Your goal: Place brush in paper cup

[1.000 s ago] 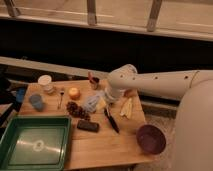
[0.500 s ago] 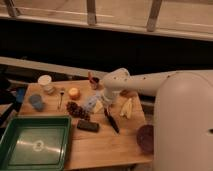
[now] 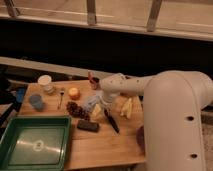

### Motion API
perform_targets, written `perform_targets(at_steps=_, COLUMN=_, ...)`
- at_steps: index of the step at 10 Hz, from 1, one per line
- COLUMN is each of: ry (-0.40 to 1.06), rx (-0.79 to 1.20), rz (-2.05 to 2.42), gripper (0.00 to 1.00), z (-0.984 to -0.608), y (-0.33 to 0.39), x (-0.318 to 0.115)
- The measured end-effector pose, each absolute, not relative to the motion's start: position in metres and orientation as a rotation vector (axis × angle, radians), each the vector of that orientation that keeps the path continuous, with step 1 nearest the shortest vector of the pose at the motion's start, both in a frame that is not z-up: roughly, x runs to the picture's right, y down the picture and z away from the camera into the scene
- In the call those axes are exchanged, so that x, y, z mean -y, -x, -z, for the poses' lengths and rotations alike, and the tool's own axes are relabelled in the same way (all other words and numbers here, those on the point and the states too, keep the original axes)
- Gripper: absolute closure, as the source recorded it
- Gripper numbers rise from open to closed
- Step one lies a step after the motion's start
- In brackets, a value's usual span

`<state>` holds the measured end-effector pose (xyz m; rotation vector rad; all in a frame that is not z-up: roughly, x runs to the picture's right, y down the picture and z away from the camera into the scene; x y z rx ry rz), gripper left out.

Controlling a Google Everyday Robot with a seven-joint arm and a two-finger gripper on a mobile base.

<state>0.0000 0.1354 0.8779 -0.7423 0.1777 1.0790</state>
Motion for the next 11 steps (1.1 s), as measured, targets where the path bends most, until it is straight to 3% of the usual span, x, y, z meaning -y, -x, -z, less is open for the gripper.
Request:
perform_targets(at_steps=1, ry=0.740, rx=-0.192, rz=-1.080, gripper=0.30, z=-0.880, y=0.001, x=-0.137)
perform_targets(at_steps=7, ry=0.753, rx=-0.253, rz=-1.068, gripper=0.92, z=-0.889, y=-0.001, x=-0.148)
perform_targets(at_steps=9, ry=0.746, rx=-0.244, rz=-1.076, gripper=1.00, z=-0.887, y=-0.003, x=-0.145)
perform_targets(at_steps=11, ry=0.701, rx=-0.206, rz=-1.091, gripper=1.00, z=-0.873, y=-0.010, x=-0.129)
